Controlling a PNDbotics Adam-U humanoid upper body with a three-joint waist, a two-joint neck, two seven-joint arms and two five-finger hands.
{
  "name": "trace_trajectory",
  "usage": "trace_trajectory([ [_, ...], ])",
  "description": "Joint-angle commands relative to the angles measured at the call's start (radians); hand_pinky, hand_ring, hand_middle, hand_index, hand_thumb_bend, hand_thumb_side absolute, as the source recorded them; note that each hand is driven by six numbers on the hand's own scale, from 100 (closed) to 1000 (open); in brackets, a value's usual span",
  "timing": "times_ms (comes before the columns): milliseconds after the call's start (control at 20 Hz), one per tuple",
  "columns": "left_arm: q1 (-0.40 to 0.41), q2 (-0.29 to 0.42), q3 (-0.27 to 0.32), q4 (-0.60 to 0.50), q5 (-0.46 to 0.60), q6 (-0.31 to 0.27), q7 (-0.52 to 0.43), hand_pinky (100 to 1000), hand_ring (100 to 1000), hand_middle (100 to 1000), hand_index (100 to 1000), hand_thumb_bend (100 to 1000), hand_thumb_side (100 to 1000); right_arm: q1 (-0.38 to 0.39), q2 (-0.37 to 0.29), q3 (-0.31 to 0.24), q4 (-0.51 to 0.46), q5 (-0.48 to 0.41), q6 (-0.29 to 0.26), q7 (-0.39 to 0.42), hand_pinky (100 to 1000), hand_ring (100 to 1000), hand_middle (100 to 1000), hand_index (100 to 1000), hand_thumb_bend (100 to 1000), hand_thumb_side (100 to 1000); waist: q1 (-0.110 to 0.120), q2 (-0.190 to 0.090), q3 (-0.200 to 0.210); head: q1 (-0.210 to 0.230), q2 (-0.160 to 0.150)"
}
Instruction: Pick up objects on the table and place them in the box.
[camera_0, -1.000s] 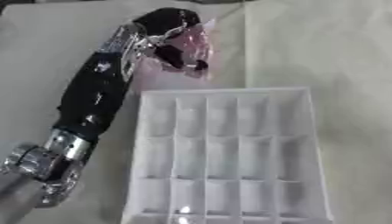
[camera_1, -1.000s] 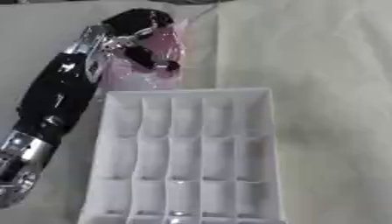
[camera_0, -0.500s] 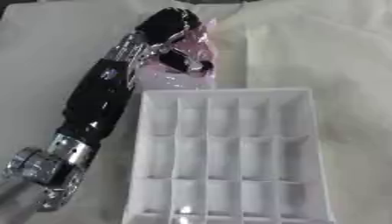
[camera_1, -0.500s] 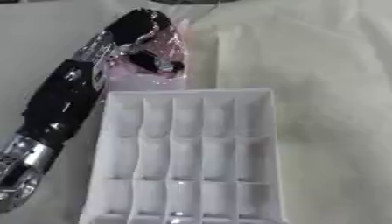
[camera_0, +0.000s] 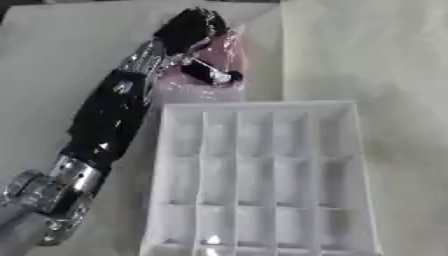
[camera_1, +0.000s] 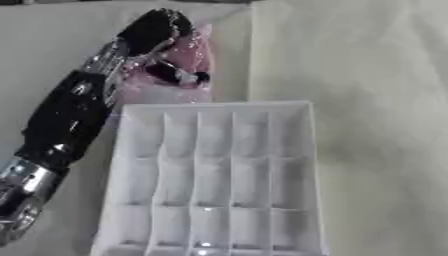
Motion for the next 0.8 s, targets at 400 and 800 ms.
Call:
trace_trajectory([
  [400,-0.037,0.274,0.016,-0.138,-0.059,0.057,0.154,100,100,100,143,641,100,0.005,-0.02,-0.01,-0.017,0.001,0.01,0.004,663,771,814,795,100,894,0.012,-0.028,0.013,-0.028,0.0],
  [800,-0.057,0.409,0.057,-0.16,-0.049,0.154,0.188,100,100,100,154,676,100,0.011,-0.027,-0.011,-0.017,-0.002,0.016,0.004,662,770,814,795,100,891,0.024,-0.042,0.017,-0.043,0.0],
])
